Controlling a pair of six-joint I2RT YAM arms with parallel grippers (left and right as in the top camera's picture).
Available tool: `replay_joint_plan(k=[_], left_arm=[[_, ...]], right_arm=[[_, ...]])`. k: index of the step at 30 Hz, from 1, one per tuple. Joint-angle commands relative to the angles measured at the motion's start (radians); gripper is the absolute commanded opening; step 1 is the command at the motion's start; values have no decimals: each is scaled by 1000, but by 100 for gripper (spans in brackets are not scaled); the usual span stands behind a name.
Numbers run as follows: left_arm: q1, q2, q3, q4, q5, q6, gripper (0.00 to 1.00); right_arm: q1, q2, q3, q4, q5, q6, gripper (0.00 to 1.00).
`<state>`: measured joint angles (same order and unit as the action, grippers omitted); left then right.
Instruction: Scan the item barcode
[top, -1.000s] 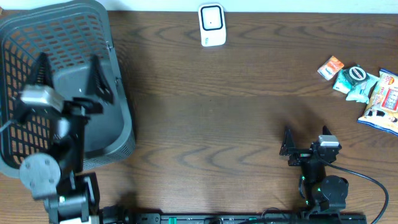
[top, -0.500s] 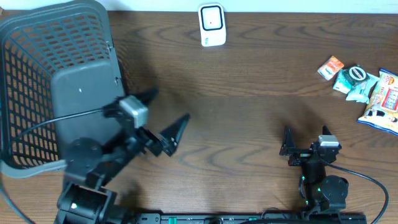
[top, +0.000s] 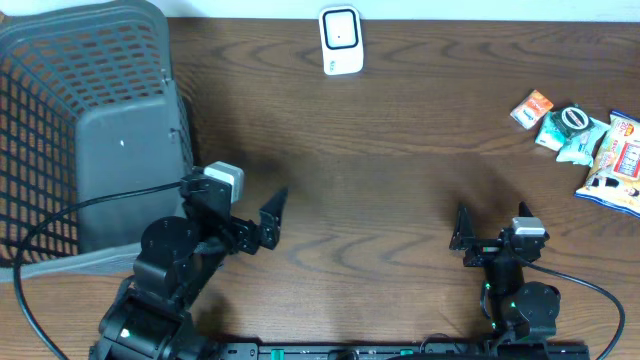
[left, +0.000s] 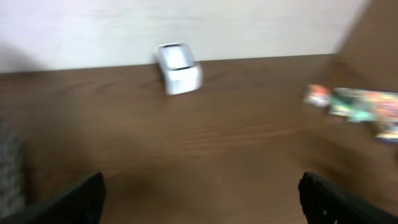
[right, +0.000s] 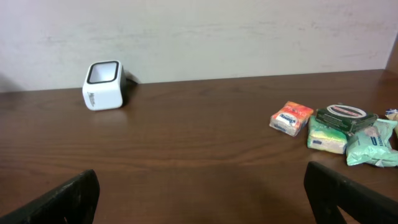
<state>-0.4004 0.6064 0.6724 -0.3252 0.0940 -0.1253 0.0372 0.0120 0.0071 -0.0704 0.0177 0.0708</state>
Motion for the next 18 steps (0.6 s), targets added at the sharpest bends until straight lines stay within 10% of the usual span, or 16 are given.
replay_joint_plan(k=[1,18], left_arm=[[72,15,-48,-82,-269,-27,98],[303,-29,-48,137,-140,-17,98]], right_arm=[[3,-5,-2,-4,-2,-8,99],[3,-5,-2,-5,-2,-9,99]])
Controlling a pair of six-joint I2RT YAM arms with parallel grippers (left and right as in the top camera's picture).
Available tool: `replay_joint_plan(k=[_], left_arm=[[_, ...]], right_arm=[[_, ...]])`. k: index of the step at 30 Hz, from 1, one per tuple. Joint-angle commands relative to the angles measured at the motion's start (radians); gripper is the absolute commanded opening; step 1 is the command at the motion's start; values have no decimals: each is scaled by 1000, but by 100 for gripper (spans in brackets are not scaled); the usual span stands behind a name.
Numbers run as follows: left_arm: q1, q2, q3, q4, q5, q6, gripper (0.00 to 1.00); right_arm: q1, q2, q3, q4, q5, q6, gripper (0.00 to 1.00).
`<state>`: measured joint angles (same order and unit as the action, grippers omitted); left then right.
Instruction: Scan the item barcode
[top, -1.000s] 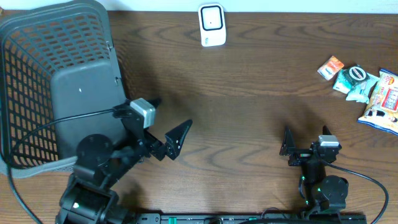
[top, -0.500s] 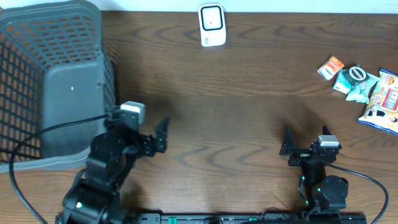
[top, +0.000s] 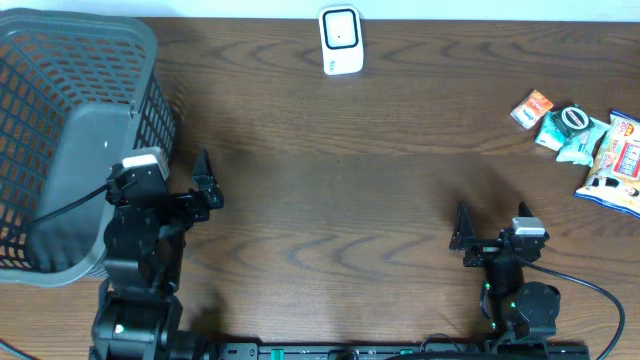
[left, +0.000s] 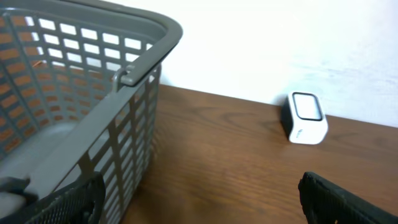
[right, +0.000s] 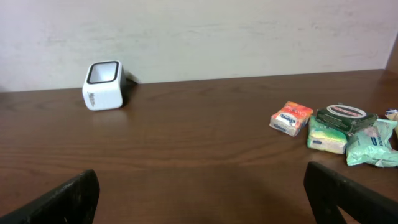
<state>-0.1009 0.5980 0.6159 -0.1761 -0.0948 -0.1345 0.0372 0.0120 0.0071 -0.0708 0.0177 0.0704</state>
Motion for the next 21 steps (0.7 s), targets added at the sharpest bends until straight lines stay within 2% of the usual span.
replay_joint_plan(k=[1,5,8,12,15,18,21], left_arm=[[3,-21,8,-26,51,-8,98],[3,-7,-16,-33,48,0,98],[5,4,-61,-5,-10,11,98],[37,4,-141,124,-106,16,98],[99,1,-193,285,-74,76,98],[169,1,-220,452,20,124,98],[211,-4,-219,497,63,135,98]], right_arm=[[3,-5,-2,-4,-2,-8,99],[3,-5,-2,-4,-2,-8,99],[3,-5,-2,-4,-2,-8,99],[3,-5,-2,-4,-2,-8,99],[3,-5,-2,-4,-2,-8,99],[3,-5,-2,-4,-2,-8,99],[3,-5,-2,-4,-2,-8,99]])
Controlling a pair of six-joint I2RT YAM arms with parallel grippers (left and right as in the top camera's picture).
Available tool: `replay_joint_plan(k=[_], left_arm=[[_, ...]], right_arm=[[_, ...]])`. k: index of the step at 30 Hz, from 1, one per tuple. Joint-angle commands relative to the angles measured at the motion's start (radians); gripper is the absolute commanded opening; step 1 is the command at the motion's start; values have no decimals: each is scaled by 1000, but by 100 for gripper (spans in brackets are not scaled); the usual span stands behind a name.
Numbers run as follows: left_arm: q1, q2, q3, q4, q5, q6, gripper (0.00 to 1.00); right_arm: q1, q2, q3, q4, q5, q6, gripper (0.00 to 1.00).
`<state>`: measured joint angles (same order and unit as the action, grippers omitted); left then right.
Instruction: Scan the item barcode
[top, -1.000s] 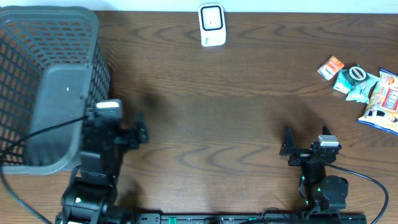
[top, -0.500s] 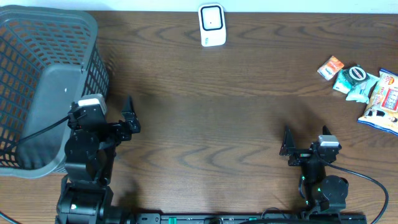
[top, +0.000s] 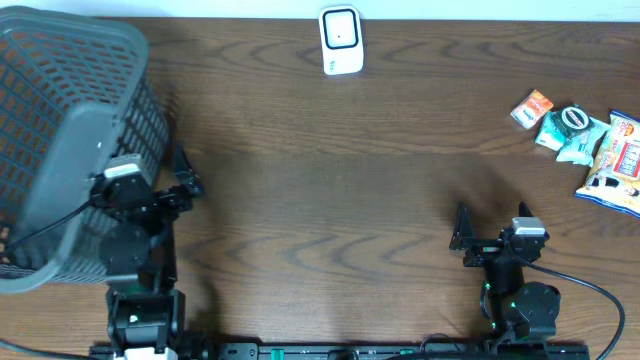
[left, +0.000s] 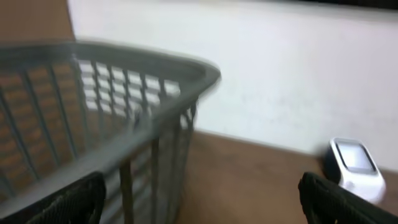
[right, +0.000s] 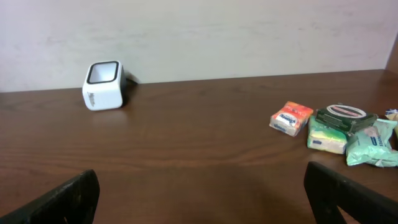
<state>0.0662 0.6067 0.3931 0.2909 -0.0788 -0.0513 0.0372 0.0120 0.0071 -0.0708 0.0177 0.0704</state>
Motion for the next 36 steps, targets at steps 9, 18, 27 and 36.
replay_joint_plan(k=[9,18,27,36], left_arm=[[30,-75,3,-32,313,51,97],[-1,-166,-18,-315,314,52,98],[-1,-381,-186,-301,314,59,98],[-1,-513,-333,-229,296,59,98]], right_arm=[[3,-5,-2,-4,-2,-8,99],[3,-5,-2,-4,-2,-8,99],[3,-5,-2,-4,-2,-8,99],[3,-5,-2,-4,-2,-8,99]])
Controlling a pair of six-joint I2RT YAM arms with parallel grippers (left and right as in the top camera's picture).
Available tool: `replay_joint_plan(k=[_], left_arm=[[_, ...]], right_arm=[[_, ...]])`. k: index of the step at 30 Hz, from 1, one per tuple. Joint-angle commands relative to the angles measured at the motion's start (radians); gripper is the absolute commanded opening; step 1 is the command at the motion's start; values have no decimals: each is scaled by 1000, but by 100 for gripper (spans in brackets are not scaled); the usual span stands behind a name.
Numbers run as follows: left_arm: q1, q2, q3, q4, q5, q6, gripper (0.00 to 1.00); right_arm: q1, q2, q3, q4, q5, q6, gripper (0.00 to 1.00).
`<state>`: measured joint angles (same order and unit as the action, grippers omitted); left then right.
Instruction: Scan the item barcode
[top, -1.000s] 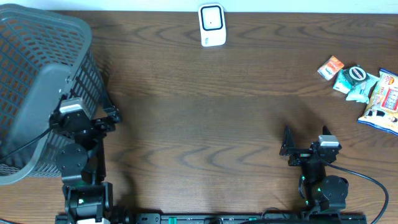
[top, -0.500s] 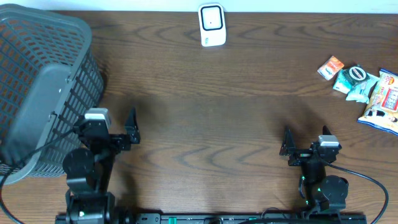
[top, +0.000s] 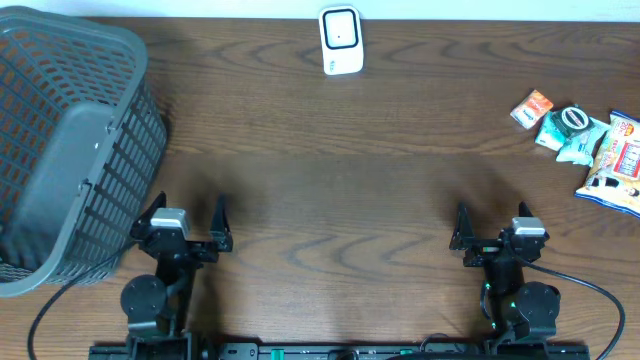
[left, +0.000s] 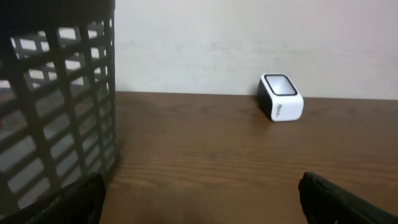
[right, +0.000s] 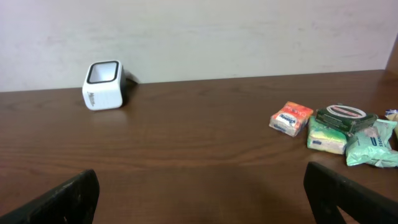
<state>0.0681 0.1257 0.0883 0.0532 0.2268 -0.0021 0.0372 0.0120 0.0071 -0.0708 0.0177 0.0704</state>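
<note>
A white barcode scanner (top: 340, 41) stands at the table's far edge, also seen as the scanner (left: 281, 105) and the scanner (right: 104, 84). The items lie at the far right: an orange packet (top: 532, 107), green packets (top: 568, 128) and a snack bag (top: 614, 165). The orange packet (right: 291, 118) and green packets (right: 341, 128) show in the right wrist view. My left gripper (top: 188, 210) sits open and empty near the front left. My right gripper (top: 492, 224) sits open and empty near the front right. Both are far from the items.
A large grey mesh basket (top: 70, 140) fills the left side of the brown table (top: 380, 180), just left of my left gripper; its wall, the basket (left: 56, 124), is close in the left wrist view. A pale wall runs behind the table.
My left arm, then raised against the basket's right side, now rests low near the front edge, facing the scanner. The basket stands slightly shifted. The right arm and items are unchanged.
My left gripper was first out over the table right of the basket, which lay tilted. Then it was closer to the basket's side, then against it. Now it rests at the front, open and empty. The right arm stayed still throughout.
</note>
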Motion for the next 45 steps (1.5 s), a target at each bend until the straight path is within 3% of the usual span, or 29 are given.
replay_joint_plan(k=[1,15,19,40,45], left_arm=[[-3,-43,-36,9,-10,10,98],[-3,-124,-85,-10,-10,10,98],[-4,-124,-85,-111,-10,9,98],[-59,-124,-85,-107,-13,69,98],[-59,-124,-85,-114,-84,66,98]], right_arm=[[3,-5,-2,-4,-2,-8,99],[3,-5,-2,-4,-2,-8,99],[3,-5,-2,-4,-2,-8,99],[3,-5,-2,-4,-2,-8,99],[3,-5,-2,-4,-2,-8,99]])
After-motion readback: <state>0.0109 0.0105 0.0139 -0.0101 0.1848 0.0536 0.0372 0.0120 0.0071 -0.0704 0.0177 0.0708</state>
